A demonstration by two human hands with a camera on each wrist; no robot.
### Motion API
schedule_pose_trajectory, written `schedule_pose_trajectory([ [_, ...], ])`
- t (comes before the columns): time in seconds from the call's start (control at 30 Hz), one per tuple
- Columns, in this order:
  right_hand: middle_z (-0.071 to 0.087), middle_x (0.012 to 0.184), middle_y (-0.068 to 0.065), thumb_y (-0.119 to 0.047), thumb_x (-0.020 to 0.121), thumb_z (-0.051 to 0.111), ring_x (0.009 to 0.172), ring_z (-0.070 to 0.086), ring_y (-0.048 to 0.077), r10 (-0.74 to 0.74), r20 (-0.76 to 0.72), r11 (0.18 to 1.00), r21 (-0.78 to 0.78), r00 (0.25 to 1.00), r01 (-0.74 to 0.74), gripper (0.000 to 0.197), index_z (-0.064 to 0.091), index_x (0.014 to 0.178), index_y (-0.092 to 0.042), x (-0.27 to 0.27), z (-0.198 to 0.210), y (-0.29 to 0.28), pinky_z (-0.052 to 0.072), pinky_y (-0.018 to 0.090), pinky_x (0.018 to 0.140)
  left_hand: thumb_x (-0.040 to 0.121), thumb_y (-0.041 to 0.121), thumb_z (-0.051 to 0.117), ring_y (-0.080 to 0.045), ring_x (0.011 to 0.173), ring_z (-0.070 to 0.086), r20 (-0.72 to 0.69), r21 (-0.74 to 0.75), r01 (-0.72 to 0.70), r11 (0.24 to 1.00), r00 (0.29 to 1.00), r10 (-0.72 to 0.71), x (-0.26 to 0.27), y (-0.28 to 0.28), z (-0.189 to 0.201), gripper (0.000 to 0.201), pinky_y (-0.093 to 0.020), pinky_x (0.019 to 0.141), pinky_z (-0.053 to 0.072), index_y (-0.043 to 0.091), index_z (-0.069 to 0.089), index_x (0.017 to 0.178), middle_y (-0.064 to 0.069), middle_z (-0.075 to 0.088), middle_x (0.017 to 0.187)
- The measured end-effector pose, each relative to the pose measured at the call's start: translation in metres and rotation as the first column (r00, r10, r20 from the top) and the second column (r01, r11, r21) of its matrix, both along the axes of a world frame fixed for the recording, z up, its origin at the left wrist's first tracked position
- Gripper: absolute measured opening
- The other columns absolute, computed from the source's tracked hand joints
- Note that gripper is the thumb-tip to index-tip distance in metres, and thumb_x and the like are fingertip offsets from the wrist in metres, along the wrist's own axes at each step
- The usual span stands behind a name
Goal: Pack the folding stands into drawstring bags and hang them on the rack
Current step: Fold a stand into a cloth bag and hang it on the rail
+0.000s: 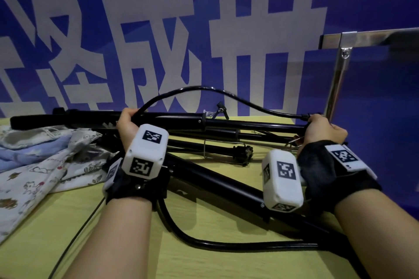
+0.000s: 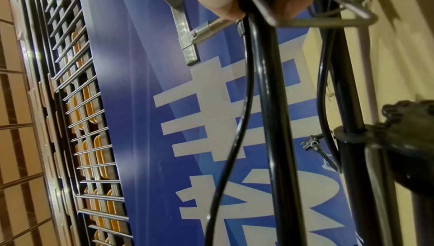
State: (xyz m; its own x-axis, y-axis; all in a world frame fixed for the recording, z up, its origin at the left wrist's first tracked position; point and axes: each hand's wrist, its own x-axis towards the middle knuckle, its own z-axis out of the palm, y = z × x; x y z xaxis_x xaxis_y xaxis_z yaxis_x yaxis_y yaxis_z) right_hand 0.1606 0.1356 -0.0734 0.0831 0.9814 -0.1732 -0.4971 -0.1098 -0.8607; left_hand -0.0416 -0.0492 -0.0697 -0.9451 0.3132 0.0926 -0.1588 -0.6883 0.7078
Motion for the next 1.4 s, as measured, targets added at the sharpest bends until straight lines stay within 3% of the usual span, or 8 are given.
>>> schedule_pose_trajectory([
  [0.13, 0.055, 0.101, 0.005, -0.011, 0.083, 0.059, 0.069, 0.052, 0.015, 0.003, -0.013, 1.0, 0.006, 1.0, -0.003, 0.04, 0.048, 0.121, -0.007, -0.001, 0.001, -0.001, 0.039, 0.022, 0.05, 0.094, 0.02, 0.039, -0.009, 0.039, 0.051, 0.011, 0.026, -0.029, 0.999, 1.0, 0.029, 0.003, 0.001, 0.014, 0.031, -0.025, 0.048, 0.044, 0.014, 0.047, 0.064, 0.003, 0.05, 0.035],
  [0.3, 0.048, 0.101, 0.003, -0.01, 0.084, 0.058, 0.069, 0.05, 0.01, -0.012, 0.002, 1.0, -0.024, 1.0, 0.012, 0.032, 0.042, 0.112, -0.014, 0.002, 0.001, 0.0, 0.04, 0.02, 0.057, 0.092, 0.019, 0.039, -0.008, 0.038, 0.047, -0.017, 0.009, -0.089, 0.996, 0.996, 0.089, 0.007, 0.005, 0.006, 0.031, -0.012, 0.04, 0.038, 0.012, 0.045, 0.062, -0.001, 0.042, 0.061],
  [0.63, 0.049, 0.124, 0.008, -0.009, 0.086, 0.056, 0.09, 0.051, 0.016, -0.004, 0.051, 0.998, -0.06, 0.999, 0.007, 0.043, 0.039, 0.126, -0.012, 0.002, 0.002, -0.004, 0.044, 0.023, 0.067, 0.094, 0.016, 0.037, -0.007, 0.04, 0.043, -0.058, -0.023, -0.116, 0.993, 0.992, 0.114, 0.017, 0.003, 0.01, 0.031, -0.012, 0.038, 0.036, 0.013, 0.04, 0.063, -0.001, 0.038, 0.065],
  [0.8, 0.048, 0.114, 0.007, -0.012, 0.086, 0.055, 0.089, 0.049, 0.018, 0.009, 0.076, 0.998, -0.055, 0.997, -0.005, 0.043, 0.04, 0.126, -0.01, -0.001, 0.0, -0.006, 0.044, 0.027, 0.078, 0.097, 0.014, 0.032, -0.006, 0.047, 0.047, -0.002, -0.027, -0.119, 0.992, 0.993, 0.119, 0.029, 0.008, 0.016, 0.032, -0.018, 0.046, 0.04, 0.013, 0.039, 0.066, -0.001, 0.039, 0.069],
  [0.93, 0.05, 0.116, 0.011, -0.016, 0.084, 0.057, 0.093, 0.054, 0.023, 0.005, 0.094, 0.999, -0.047, 0.996, -0.001, 0.042, 0.041, 0.122, -0.008, -0.01, -0.003, -0.004, 0.047, 0.035, 0.085, 0.092, 0.009, 0.038, -0.004, 0.028, 0.042, 0.046, 0.077, -0.219, 0.973, 0.975, 0.216, 0.043, 0.022, 0.018, 0.036, -0.01, 0.033, 0.035, 0.013, 0.039, 0.056, 0.0, 0.046, 0.049],
  [1.07, 0.053, 0.116, 0.013, -0.015, 0.08, 0.059, 0.097, 0.059, 0.028, 0.029, 0.063, 0.997, -0.069, 0.998, -0.025, 0.035, 0.039, 0.108, -0.013, -0.016, -0.009, 0.003, 0.049, 0.043, 0.091, 0.09, 0.017, 0.043, -0.008, 0.036, 0.046, 0.16, 0.117, -0.102, 0.988, 0.984, 0.082, 0.039, 0.026, 0.016, 0.034, -0.014, 0.042, 0.041, 0.015, 0.038, 0.057, 0.004, 0.047, 0.045],
  [1.3, 0.065, 0.105, 0.014, -0.012, 0.065, 0.064, 0.076, 0.062, 0.027, 0.078, 0.045, 0.994, -0.085, 0.996, -0.074, 0.044, 0.053, 0.107, -0.007, -0.014, -0.007, 0.022, 0.051, 0.036, 0.067, 0.091, 0.038, 0.053, -0.009, 0.032, 0.054, 0.239, 0.144, 0.065, 0.988, 0.966, -0.098, 0.039, 0.023, 0.019, 0.03, -0.019, 0.044, 0.045, 0.017, 0.045, 0.069, 0.006, 0.051, 0.037],
  [1.4, 0.058, 0.093, 0.006, -0.015, 0.08, 0.059, 0.049, 0.056, 0.014, 0.123, 0.073, 0.99, -0.075, 0.99, -0.118, 0.027, 0.049, 0.105, -0.011, -0.006, -0.006, 0.031, 0.05, 0.023, 0.046, 0.093, 0.039, 0.052, -0.01, 0.027, 0.053, 0.217, 0.12, 0.044, 0.992, 0.974, -0.07, 0.048, 0.021, 0.025, 0.032, -0.019, 0.034, 0.044, 0.014, 0.044, 0.075, -0.001, 0.054, 0.053],
])
